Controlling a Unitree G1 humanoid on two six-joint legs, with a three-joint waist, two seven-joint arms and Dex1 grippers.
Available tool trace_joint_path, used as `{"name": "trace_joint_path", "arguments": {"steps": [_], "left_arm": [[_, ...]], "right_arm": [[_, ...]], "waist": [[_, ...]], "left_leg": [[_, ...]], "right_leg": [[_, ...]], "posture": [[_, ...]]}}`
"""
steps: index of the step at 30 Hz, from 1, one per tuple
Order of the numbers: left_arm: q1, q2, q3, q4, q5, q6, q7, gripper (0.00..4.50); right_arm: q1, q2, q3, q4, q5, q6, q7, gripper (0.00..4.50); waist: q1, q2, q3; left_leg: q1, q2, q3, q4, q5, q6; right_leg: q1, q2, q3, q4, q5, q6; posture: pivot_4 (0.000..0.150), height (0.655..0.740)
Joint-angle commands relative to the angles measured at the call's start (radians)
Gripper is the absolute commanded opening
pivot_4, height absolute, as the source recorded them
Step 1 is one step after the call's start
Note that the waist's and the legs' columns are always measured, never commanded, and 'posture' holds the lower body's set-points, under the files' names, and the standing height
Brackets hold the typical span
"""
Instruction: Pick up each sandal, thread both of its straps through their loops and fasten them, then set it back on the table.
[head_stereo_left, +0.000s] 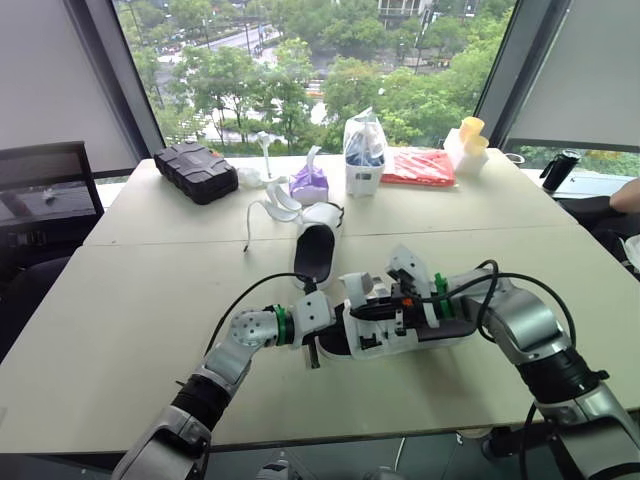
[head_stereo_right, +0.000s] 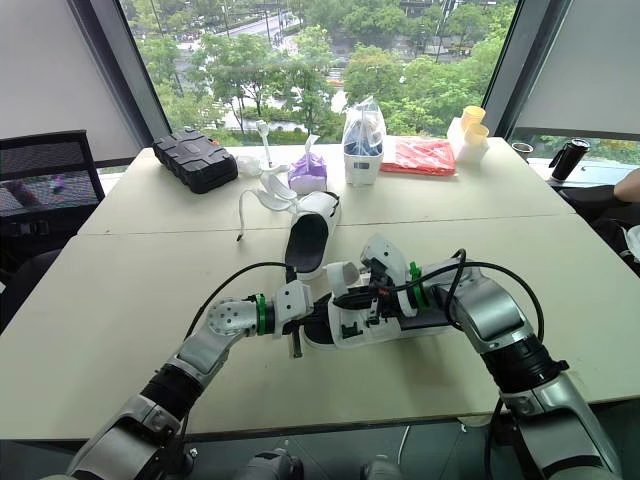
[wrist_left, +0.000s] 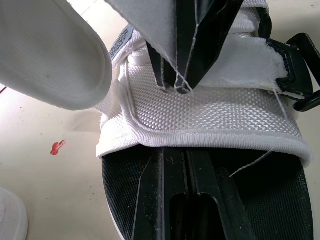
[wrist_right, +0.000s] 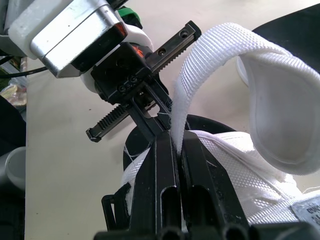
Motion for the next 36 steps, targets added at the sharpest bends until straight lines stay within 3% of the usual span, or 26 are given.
{"name": "trace_joint_path", "arguments": {"steps": [1, 19, 36], "left_arm": [[0.040, 0.017, -0.046, 0.098, 0.074, 0.051, -0.002, 0.00], [0.037, 0.015, -0.046, 0.101, 0.073, 0.049, -0.005, 0.00], [0.033, 0.018, -0.047, 0.104, 0.074, 0.047, -0.007, 0.00]], "right_arm": [[0.011, -0.016, 0.003, -0.052, 0.021, -0.001, 0.035, 0.05], [0.033, -0.078, 0.030, -0.037, -0.044, -0.185, 0.131, 0.05], [-0.115, -0.069, 0.088, 0.139, -0.150, -0.393, 0.279, 0.05]], "waist": [[0.000, 0.000, 0.000], [0.001, 0.000, 0.000], [0.001, 0.000, 0.000]], "left_leg": [[0.000, 0.000, 0.000, 0.000, 0.000, 0.000], [0.000, 0.000, 0.000, 0.000, 0.000, 0.000], [0.000, 0.000, 0.000, 0.000, 0.000, 0.000]], "right_leg": [[0.000, 0.000, 0.000, 0.000, 0.000, 0.000], [0.000, 0.000, 0.000, 0.000, 0.000, 0.000], [0.001, 0.000, 0.000, 0.000, 0.000, 0.000]], "posture": [[0.150, 0.7400], [0.150, 0.7400], [0.150, 0.7400]]}}
